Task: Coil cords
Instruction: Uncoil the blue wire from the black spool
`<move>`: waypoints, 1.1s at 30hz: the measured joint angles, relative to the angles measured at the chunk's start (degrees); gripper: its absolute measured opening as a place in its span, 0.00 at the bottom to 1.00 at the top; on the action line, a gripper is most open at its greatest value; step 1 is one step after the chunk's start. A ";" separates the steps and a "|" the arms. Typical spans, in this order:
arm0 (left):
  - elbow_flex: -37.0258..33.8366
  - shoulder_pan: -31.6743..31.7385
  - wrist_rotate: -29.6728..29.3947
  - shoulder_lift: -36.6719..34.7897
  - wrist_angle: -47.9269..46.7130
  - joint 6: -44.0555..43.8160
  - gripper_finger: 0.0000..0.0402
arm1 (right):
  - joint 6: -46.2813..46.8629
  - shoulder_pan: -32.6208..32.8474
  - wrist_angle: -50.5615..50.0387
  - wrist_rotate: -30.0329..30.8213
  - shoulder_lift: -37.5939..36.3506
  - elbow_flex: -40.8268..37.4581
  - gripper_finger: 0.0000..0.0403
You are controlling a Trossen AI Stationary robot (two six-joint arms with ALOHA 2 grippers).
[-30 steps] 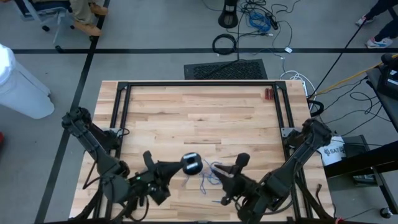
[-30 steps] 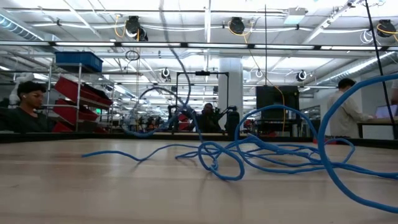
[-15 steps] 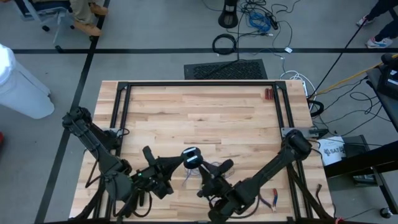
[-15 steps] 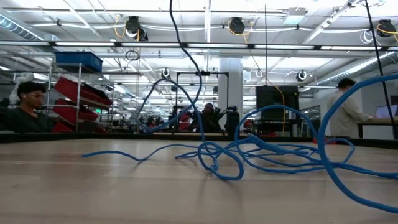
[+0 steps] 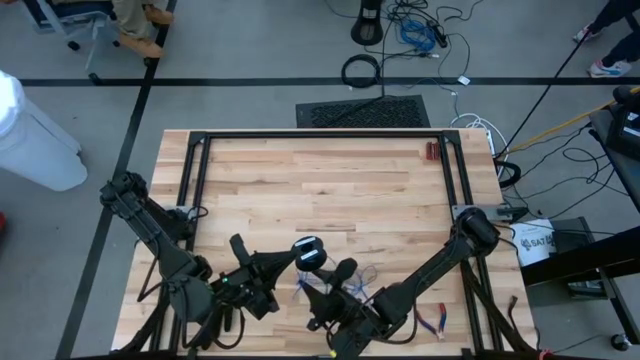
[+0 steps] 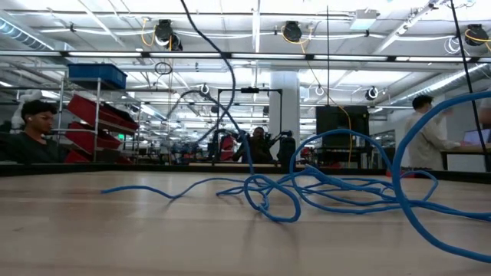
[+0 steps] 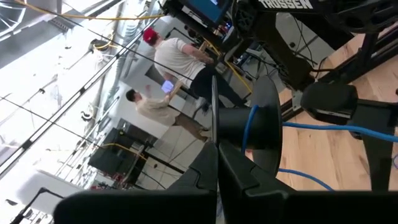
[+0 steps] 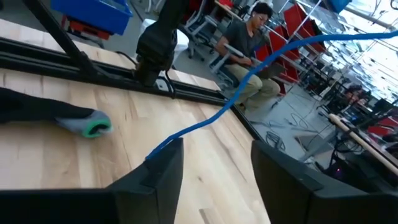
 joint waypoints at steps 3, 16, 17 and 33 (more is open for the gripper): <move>0.00 0.00 0.36 0.00 0.01 -0.96 0.00 | -0.33 0.00 0.10 -0.16 0.00 0.00 0.44; 0.00 -0.04 0.04 -0.04 4.39 -2.24 0.00 | -8.83 1.96 0.80 7.98 -0.50 0.00 0.42; 0.00 -0.04 0.05 -0.04 4.77 -3.19 0.00 | -8.79 2.02 0.83 7.98 -0.50 0.00 0.42; 0.00 -0.09 3.71 -0.04 5.91 -5.90 0.00 | -14.22 1.94 3.75 10.69 -0.52 0.02 0.41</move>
